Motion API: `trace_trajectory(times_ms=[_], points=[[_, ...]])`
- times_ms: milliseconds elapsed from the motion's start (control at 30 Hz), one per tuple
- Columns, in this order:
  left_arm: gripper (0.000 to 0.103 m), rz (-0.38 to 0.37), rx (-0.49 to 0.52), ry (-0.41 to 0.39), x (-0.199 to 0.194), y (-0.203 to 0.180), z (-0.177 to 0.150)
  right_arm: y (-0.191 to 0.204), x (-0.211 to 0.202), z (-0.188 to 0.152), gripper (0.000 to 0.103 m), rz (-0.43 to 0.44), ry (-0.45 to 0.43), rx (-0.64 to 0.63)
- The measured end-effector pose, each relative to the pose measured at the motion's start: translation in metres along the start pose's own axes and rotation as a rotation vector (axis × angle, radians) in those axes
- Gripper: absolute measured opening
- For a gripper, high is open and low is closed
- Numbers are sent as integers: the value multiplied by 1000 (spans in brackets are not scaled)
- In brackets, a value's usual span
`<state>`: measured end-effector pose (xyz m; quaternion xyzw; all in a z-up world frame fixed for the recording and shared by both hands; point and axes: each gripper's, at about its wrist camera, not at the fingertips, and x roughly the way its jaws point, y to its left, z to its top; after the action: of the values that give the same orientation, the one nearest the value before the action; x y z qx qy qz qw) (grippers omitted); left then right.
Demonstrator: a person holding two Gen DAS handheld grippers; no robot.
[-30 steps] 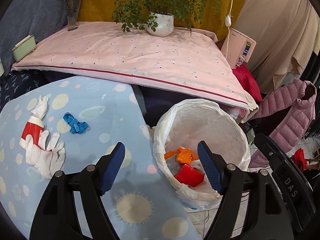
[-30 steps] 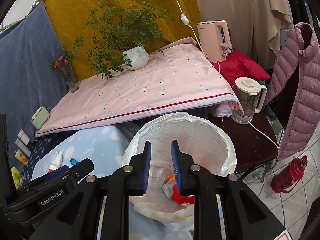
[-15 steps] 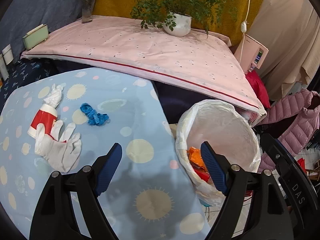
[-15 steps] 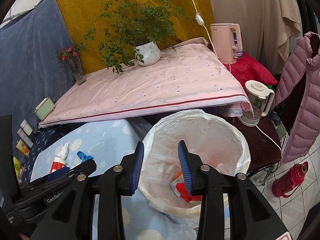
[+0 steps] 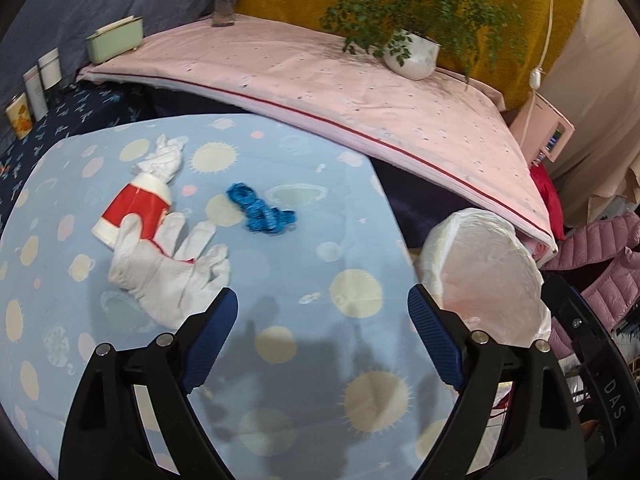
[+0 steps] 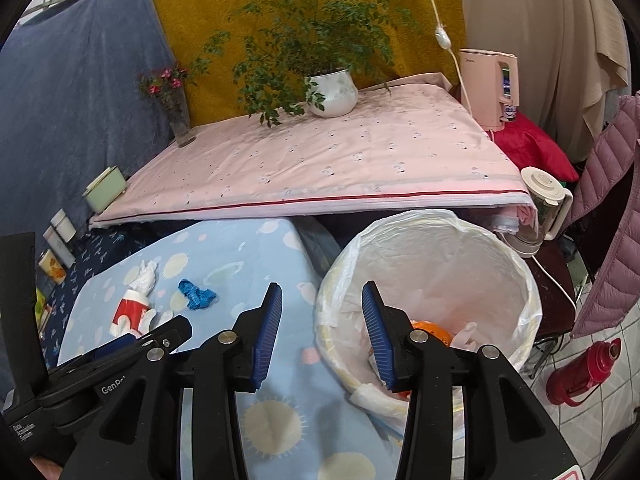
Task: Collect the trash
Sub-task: 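Move both tools back over the remaining glove and blue tape, then grasp the white glove with the left tool while the right tool grasps the blue tape measure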
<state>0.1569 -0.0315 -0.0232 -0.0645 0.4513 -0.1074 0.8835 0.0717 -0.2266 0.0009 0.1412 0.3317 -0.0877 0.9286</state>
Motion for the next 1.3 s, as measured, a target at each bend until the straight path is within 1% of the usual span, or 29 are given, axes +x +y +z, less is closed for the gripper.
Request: trace_trajectory(times_ms=[200, 333, 500, 700, 800, 900, 967, 1000, 1100, 1133, 1167, 1200, 1267, 1300], points=[[83, 45, -73, 14, 5, 40, -3, 25, 9, -5, 41, 22, 25, -39], [84, 90, -150, 29, 12, 74, -7, 42, 17, -10, 41, 36, 42, -66], [84, 128, -247, 51, 23, 113, -10, 62, 29, -17, 41, 55, 71, -102], [84, 149, -300, 67, 40, 146, -10, 87, 48, -26, 41, 73, 109, -148], [83, 132, -309, 76, 48, 154, -9, 99, 57, -28, 41, 78, 125, -164], [75, 112, -290, 84, 54, 157, -6, 110, 68, -29, 41, 83, 137, -180], [66, 99, -282, 93, 59, 157, -5, 118, 77, -29, 41, 89, 144, -193], [65, 97, -278, 94, 60, 157, -4, 122, 82, -28, 41, 93, 148, -197], [55, 103, -255, 92, 63, 154, -2, 132, 99, -25, 41, 105, 169, -204], [48, 112, -250, 92, 63, 153, -2, 135, 105, -24, 42, 107, 176, -209], [37, 110, -247, 93, 63, 153, -1, 140, 110, -24, 42, 107, 180, -216], [34, 100, -246, 100, 64, 153, -1, 144, 116, -23, 42, 106, 183, -226], [25, 82, -255, 105, 65, 153, 1, 150, 128, -22, 42, 105, 194, -236], [18, 77, -253, 106, 65, 152, 2, 152, 135, -21, 42, 108, 202, -236]])
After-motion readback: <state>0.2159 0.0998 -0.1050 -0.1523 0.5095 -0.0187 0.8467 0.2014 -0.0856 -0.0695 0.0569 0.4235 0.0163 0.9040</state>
